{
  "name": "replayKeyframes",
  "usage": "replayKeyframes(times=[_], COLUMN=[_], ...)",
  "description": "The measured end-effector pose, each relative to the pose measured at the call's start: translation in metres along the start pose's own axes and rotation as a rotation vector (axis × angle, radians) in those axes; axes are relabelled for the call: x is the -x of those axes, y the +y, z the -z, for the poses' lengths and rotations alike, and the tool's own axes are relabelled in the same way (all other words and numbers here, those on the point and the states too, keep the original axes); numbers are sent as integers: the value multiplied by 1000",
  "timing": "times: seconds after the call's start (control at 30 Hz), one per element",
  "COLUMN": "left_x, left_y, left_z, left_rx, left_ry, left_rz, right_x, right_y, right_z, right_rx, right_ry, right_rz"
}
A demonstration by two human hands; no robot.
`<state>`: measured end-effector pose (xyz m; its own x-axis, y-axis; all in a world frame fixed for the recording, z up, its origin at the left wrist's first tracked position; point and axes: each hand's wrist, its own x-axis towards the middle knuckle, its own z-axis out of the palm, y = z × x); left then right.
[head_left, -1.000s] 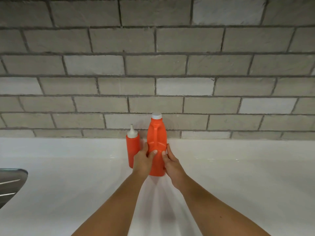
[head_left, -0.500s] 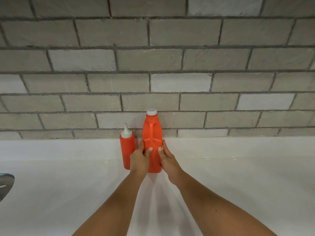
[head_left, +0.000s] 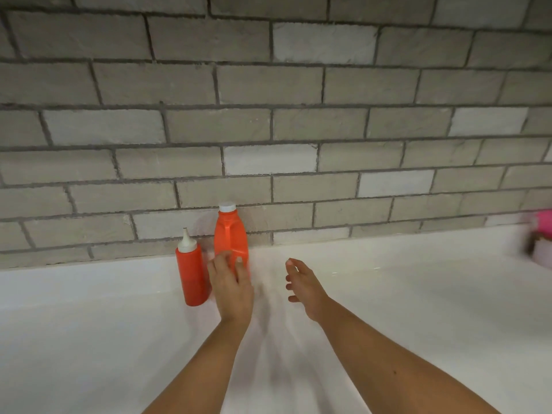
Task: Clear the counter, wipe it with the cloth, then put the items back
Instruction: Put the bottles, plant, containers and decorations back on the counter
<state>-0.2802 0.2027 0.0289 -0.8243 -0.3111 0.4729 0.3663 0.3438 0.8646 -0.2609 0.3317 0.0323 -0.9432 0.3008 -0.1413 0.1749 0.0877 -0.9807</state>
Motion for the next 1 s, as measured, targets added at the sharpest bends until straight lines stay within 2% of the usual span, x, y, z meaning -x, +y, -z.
replayKeyframes(times=[0.1,0.43,0.73,1.0], left_x=[18,107,233,338], left_y=[20,101,192,257], left_z=[-17,-87,-167,-228], left_rx=[52,188,249,298], left_ry=[-53,-321,-526,-630], left_rz=[-54,-42,-68,-103], right_x=[15,76,154,209], right_y=[-2,6,39,70], right_z=[30,162,321,446], right_rx=[-43,-22,-19,23], right_ry=[39,266,466,589], right_rz=[10,16,12,-27])
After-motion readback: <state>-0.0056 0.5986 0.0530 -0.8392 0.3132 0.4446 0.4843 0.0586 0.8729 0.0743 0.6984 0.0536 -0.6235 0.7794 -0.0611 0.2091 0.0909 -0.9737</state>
